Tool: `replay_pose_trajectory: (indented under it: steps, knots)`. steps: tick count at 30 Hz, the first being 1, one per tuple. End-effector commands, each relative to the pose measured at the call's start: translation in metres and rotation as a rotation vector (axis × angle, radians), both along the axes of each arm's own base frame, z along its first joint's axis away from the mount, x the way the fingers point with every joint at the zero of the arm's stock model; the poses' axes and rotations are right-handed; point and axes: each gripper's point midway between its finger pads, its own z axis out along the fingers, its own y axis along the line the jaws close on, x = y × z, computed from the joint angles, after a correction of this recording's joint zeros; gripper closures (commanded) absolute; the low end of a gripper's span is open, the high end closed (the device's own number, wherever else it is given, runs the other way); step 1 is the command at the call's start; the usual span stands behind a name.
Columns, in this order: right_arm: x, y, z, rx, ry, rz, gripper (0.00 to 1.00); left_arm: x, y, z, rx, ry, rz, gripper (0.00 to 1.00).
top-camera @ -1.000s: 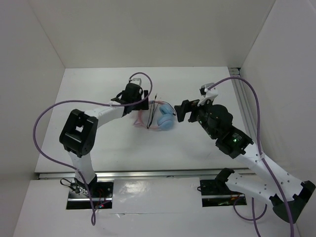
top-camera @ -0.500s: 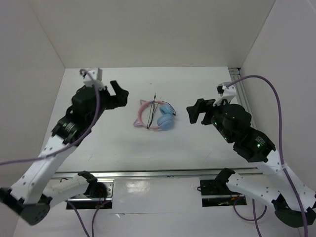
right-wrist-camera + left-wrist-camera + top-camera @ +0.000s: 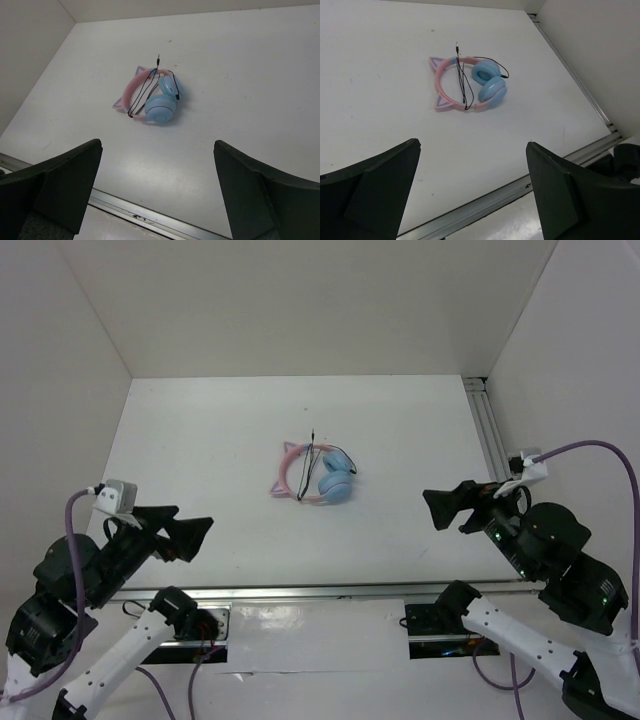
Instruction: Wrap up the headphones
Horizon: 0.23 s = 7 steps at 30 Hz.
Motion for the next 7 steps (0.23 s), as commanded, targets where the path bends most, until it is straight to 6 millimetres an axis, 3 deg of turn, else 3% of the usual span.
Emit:
replay_pose_trajectory:
  steps: [1,5,7]
  knots:
    - [-0.009,-0.005,-0.013,0.000,0.042,0.000,0.00,-0.017,-0.012,-0.007,-0.017,0.016,-0.104,0.00]
    - [-0.011,-0.015,-0.005,0.010,0.020,-0.034,0.00,-0.019,-0.010,-0.014,0.002,0.035,-0.105,0.00]
    - [-0.012,-0.016,-0.011,-0.007,0.038,-0.034,0.00,-0.019,-0.008,-0.016,0.018,0.039,-0.097,0.00]
